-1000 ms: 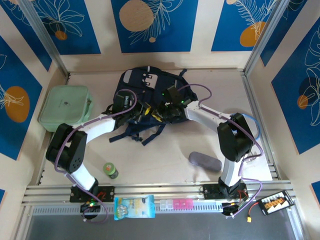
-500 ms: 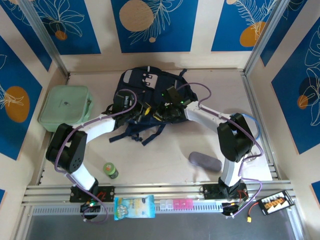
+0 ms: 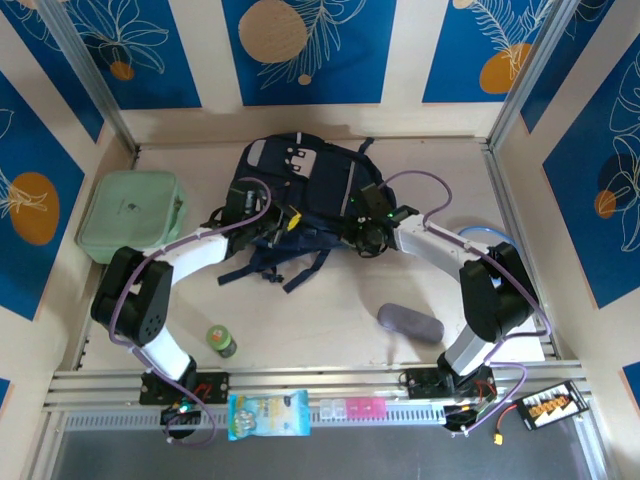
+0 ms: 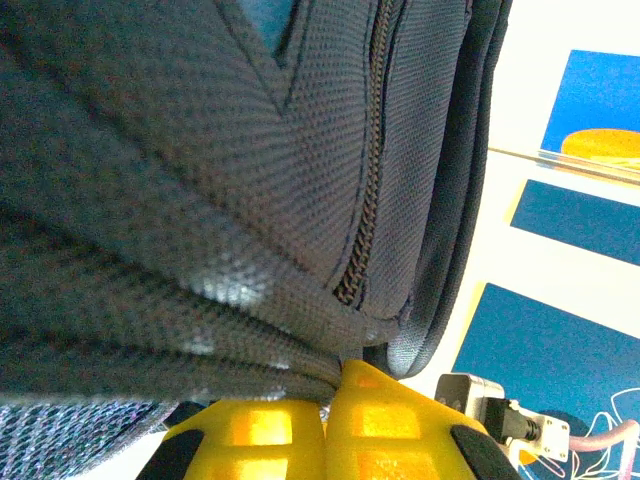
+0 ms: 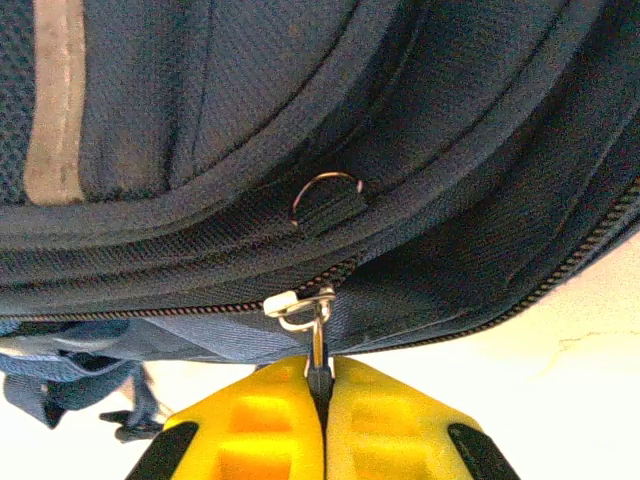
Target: Pack the student bag
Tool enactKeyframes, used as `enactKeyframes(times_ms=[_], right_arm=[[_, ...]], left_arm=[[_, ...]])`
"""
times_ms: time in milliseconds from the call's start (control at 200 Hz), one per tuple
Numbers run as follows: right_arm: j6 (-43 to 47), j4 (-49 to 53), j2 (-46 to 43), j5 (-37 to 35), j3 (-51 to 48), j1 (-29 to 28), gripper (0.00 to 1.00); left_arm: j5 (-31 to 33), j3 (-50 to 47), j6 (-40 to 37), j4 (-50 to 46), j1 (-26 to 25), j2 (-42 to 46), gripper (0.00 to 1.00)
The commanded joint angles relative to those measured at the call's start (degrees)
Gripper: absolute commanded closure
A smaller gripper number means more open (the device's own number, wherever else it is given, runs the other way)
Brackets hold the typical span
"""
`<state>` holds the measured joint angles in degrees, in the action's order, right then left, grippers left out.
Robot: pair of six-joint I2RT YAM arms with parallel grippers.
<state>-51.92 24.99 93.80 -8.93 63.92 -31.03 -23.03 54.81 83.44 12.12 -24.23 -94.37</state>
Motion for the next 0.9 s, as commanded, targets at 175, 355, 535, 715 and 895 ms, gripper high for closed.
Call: enactKeyframes(times_ms=[175,355,535,715,895], right_arm=[[12.6,2.7,-1.0,-3.8,3.3,-2.4,0.69],[15.4,3.5,-0.3,-6.1,4.8,-3.3,0.66],[15.8,4.6,1.5,-8.2,6.3,-3.7,0.67],[15.1,6.1,3.2,-10.0,7.0,-3.9,0.69],[15.2,5.4,4.6,-8.9,7.4,-4.0,0.72]], left_arm=[[0.7,1.1,-1.1,2.1,1.8,1.0,1.0],[0.8,1.1,-1.0,2.3,1.8,1.2,1.0],[0.8,1.0,-0.9,2.3,1.8,1.1,1.0],[0.7,1.0,-0.7,2.3,1.8,1.1,1.0],[0.6,1.0,-0.6,2.5,1.8,1.1,1.0]])
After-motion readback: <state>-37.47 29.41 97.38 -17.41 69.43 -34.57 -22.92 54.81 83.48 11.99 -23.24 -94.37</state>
